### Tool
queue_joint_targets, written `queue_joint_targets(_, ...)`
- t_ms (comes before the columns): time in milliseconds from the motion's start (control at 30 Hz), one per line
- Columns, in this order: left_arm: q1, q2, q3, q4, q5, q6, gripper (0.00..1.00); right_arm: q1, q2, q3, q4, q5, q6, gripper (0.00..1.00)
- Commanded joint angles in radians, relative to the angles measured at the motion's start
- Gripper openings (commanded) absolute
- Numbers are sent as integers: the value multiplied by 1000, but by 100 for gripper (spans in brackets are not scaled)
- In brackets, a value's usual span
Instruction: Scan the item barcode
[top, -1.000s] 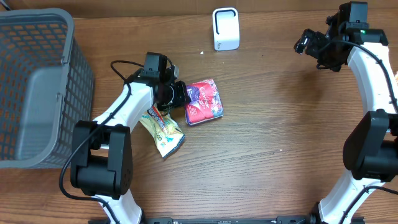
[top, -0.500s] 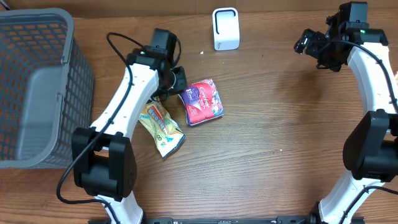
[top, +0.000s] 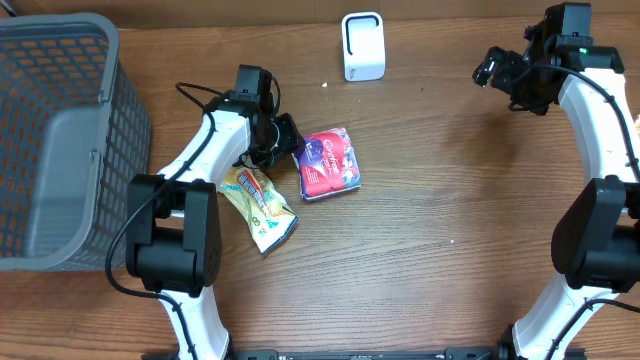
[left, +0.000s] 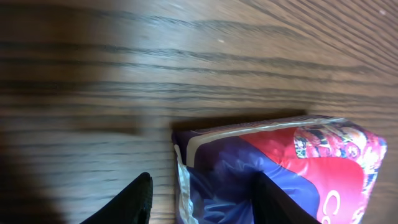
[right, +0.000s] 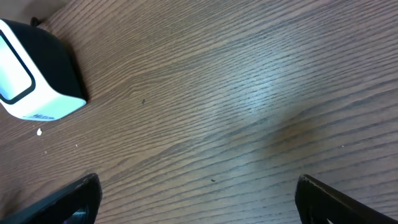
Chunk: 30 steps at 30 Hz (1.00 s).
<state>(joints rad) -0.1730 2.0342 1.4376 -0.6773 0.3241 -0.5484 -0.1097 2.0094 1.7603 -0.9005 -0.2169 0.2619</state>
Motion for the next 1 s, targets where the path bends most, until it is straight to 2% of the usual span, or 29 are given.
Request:
queue_joint_targets(0, -4, 74, -11, 10, 123, -4, 45, 2, -2, -7, 5, 7, -1, 100)
queue_joint_targets(100, -5, 107, -11, 13, 168, 2, 43, 2, -2, -7, 5, 7, -1, 100)
queue_joint_targets(233, -5, 128, -11, 3, 172, 3, 36, 2, -2, -7, 5, 7, -1, 100)
queue_joint_targets(300, -5, 128, -11, 5, 195, 11, 28, 2, -2, -7, 5, 7, -1, 100)
queue_joint_targets(333, -5, 128, -11, 10, 225, 26, 18, 2, -2, -7, 5, 7, -1, 100)
queue_joint_targets(400, -5, 128, -11, 13, 245, 32, 7, 2, -2, -7, 5, 7, -1, 100)
queue_joint_targets(433, -5, 128, -11, 12, 246, 32, 4, 2, -2, -7, 5, 7, -1, 100)
queue_joint_targets(600, 1, 124, -2, 6, 245, 33, 4, 2, -2, -7, 5, 7, -1, 100)
queue_joint_targets(700, 18, 93, 53, -55, 208, 55, 4, 2, -2, -7, 5, 7, -1, 100)
queue_joint_targets(867, 7, -8, 198, -255, -90, 73, 4, 2, -2, -7, 5, 7, -1, 100)
queue_joint_targets(967, -18, -67, 244, -314, -192, 85, 4, 2, -2, -7, 5, 7, -1, 100)
